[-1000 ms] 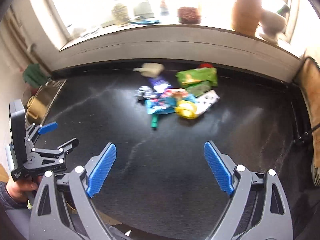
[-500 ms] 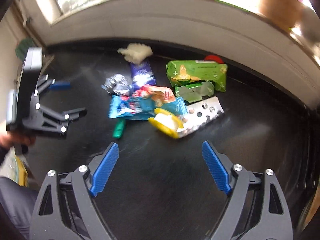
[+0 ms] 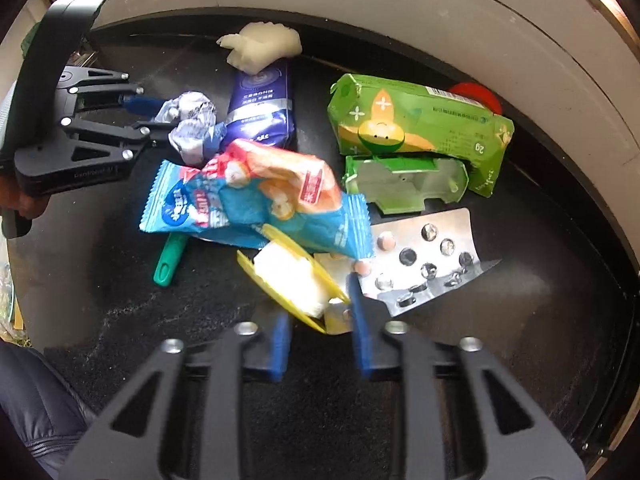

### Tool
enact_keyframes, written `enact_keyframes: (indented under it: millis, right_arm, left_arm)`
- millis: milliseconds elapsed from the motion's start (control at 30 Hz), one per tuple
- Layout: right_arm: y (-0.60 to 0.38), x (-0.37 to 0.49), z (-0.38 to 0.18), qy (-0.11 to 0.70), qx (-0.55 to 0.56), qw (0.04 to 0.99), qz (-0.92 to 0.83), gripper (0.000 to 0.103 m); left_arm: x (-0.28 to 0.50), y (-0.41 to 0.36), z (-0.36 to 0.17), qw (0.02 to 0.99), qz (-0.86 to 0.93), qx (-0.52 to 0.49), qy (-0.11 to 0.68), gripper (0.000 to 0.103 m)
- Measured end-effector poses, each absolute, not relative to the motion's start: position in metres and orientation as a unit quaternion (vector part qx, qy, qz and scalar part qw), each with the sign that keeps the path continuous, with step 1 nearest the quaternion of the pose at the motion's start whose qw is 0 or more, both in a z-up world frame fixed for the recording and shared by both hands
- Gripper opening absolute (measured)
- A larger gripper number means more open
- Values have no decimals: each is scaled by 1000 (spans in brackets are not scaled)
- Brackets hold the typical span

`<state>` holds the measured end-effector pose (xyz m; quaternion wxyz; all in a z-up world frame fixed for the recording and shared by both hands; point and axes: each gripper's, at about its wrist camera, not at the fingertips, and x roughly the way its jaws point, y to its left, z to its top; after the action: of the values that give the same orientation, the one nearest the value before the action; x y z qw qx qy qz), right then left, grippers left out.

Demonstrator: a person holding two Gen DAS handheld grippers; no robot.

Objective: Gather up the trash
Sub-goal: 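Grasp the white crumpled wrapper with the left tool while the right tool grasps the yellow tape roll, then carry both items over the black bin and open both tools to drop them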

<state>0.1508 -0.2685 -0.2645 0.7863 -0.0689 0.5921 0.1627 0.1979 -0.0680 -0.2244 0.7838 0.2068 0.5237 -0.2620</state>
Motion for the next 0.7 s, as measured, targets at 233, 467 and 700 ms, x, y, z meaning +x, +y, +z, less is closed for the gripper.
enact_keyframes:
  millis: [233, 467, 700]
  right_arm:
    - [-265, 126, -225, 564, -27, 811, 150, 20]
    - [-257, 89, -172, 532, -1, 834, 145, 20]
    - [-242, 60, -144, 514, -9, 844, 150, 20]
  left_arm:
    - [173, -48, -191, 796, -212, 122, 553, 20]
    - [125, -6, -138, 819, -136, 59, 555, 20]
    - [84, 39, -108, 831, -94, 50, 546, 20]
